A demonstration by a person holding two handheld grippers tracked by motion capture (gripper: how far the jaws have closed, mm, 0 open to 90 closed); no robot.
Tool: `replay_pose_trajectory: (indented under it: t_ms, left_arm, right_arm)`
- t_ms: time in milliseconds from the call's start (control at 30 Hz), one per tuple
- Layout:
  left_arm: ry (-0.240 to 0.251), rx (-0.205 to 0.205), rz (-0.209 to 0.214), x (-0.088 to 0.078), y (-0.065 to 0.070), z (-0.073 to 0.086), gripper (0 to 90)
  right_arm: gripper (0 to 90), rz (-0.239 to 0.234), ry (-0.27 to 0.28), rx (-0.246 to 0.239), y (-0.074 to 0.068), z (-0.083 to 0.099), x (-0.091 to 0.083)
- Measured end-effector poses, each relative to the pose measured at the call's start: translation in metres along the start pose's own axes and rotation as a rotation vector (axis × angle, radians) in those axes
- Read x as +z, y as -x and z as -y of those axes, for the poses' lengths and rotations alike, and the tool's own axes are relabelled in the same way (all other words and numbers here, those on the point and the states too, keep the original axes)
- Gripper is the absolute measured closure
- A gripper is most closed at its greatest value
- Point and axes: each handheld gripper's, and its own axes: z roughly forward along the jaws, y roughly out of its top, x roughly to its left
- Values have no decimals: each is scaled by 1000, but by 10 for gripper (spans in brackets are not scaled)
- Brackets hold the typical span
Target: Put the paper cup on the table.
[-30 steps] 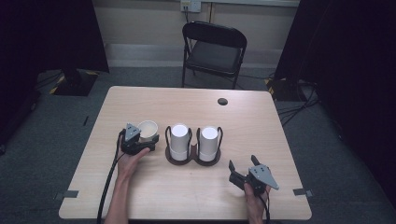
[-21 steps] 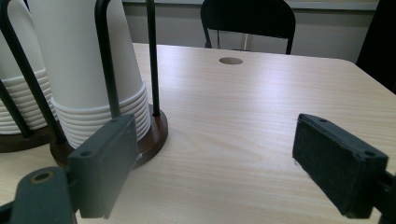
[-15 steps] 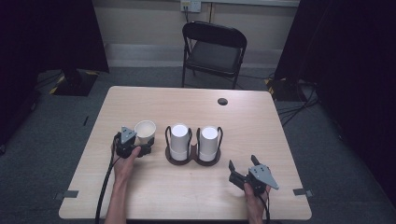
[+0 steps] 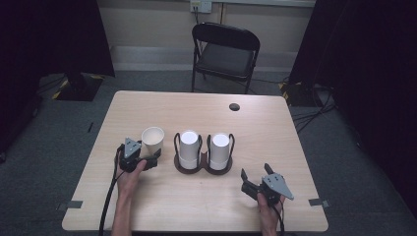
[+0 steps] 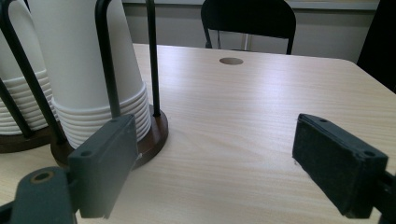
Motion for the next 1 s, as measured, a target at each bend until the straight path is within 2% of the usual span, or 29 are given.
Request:
replay_pose_trajectory:
  t_ms: [133,233,333,467,533,667,800,900,1000]
  left_arm:
    - [15,-2,8,-9,1,-1,158]
    - [30,16,1,-18,5,-2,160]
    - [49,-12,7,-27,9,0,165]
    - [46,11,24,-36,19,4,165]
    - [47,10,12,-39,22,5,165]
    - [73,-25,54,-49,31,7,167]
    - [86,-41,81,-58,44,11,167]
    - [95,-26,73,-62,56,15,167]
    - [101,-9,90,-64,71,20,166]
  right_arm:
    - [139,0,0,0,0,0,0]
    - [139,-1,0,-1,0,0,0]
    - [139,1,-1,-2,0,0,0]
    - [139,-1,-3,-4,0,0,0]
    - [139,-1,-3,-5,0,0,0]
    - [139,0,-3,-5,0,0,0]
    - [139,1,-4,-6,0,0,0]
    - [139,0,-2,-8,-1,0,0]
    - [139,2,-3,-6,-1,0,0]
